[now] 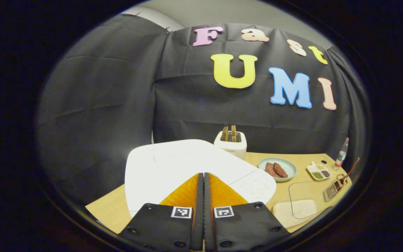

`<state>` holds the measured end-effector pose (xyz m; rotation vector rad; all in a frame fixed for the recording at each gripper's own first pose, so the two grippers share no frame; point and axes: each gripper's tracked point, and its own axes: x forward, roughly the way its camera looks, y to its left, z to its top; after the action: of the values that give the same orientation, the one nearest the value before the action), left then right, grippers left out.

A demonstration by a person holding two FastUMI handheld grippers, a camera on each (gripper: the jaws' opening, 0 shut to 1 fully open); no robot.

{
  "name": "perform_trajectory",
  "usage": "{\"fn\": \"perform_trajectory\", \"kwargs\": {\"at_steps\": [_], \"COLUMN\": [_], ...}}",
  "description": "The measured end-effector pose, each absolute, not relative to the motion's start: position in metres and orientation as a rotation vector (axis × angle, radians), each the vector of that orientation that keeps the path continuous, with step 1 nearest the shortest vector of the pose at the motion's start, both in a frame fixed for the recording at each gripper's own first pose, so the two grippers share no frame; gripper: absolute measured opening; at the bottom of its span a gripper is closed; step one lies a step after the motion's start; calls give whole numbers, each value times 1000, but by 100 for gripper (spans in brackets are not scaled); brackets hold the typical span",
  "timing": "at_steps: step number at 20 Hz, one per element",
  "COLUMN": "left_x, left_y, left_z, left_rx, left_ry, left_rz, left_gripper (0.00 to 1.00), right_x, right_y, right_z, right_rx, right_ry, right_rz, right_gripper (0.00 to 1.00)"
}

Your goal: Close the left gripper, press the button to open the rice cooker; take a wooden spoon from the chopstick holder with the right hand, scoop a spoonful of rice and pour it into the rice cooker, then put the wooden spoon back into the chopstick holder.

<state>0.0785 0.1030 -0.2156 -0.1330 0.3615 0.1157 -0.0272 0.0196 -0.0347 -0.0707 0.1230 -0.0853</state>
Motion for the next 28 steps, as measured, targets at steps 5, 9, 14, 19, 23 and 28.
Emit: {"fn": "perform_trajectory", "kwargs": {"at_steps": [5,9,14,19,23,28], "left_x": [79,77,81,82,87,89], "left_y": [105,105,105,106,109,116], "left_z": [-213,-206,-204,-219,-216,-173], "left_rx": [-118,-116,-104,-154,-275,-119], "left_ry": [396,419,431,464,446,367], "left_rz": [101,122,134,140,122,170], "left_gripper": [9,9,8,9,9,8], "right_x": [-30,-30,-27,-28,-30,-26], "right_y": [19,9,-5,-13,-9,-12], "right_z": [-30,-24,-29,-35,-40,-29], "right_rx": [-81,-70,-22,-18,-14,-42], "right_ry": [104,80,94,105,125,89], "right_rz": [-63,-66,-71,-71,-56,-43], "right_gripper": [95,95,95,95,95,95]}}
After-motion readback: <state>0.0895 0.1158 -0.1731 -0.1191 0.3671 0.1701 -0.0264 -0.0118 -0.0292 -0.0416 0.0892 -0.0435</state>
